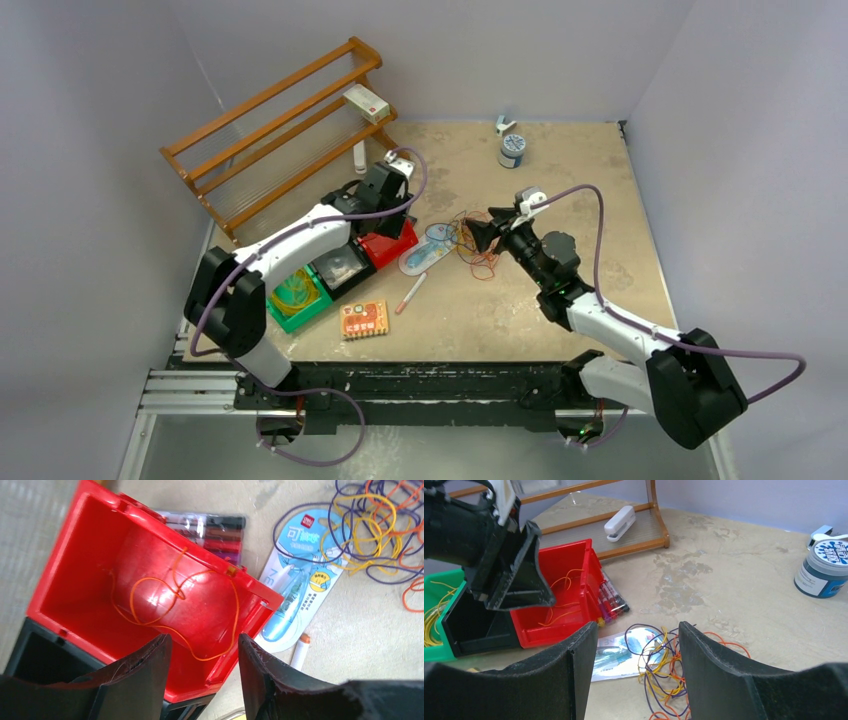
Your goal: Untangle the cables
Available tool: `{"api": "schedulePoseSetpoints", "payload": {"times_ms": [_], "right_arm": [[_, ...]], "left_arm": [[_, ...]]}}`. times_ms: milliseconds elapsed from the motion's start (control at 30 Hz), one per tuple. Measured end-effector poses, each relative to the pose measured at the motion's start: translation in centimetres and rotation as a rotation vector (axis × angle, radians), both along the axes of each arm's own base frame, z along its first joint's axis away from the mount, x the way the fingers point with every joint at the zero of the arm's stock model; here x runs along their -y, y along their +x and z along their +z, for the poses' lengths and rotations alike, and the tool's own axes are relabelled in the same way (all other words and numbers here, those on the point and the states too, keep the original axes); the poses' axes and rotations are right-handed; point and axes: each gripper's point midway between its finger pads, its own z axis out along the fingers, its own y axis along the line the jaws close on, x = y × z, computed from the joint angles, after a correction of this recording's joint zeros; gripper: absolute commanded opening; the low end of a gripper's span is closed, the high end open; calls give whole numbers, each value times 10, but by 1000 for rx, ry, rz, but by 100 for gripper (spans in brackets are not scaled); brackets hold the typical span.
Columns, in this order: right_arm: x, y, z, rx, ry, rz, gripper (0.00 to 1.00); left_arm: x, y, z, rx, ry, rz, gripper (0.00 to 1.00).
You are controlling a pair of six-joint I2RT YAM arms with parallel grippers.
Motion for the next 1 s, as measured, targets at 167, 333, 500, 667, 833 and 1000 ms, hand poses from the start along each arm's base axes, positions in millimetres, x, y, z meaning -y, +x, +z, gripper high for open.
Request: {"api": "schedulePoseSetpoints", "payload": {"times_ms": [167, 333, 500, 667, 833, 1000], "right_arm": [[0, 0, -1, -3, -2, 1, 63], [0, 0, -1, -3, -2, 1, 63], [0, 0, -1, -3, -2, 0, 63], [0, 0, -1, -3, -2, 0, 63], [0, 0, -1, -3, -2, 0, 63], [0, 0, -1, -3, -2, 1, 63]], "left_arm": [[11, -10, -26, -71, 32, -52, 51], [12, -15, -39, -103, 70, -72, 41], [4, -12, -50, -110, 124, -46, 32], [-8, -8, -60, -107, 190, -7, 26], [-18, -4, -66, -95, 250, 30, 23], [-22, -1, -67, -89, 276, 47, 29]]}}
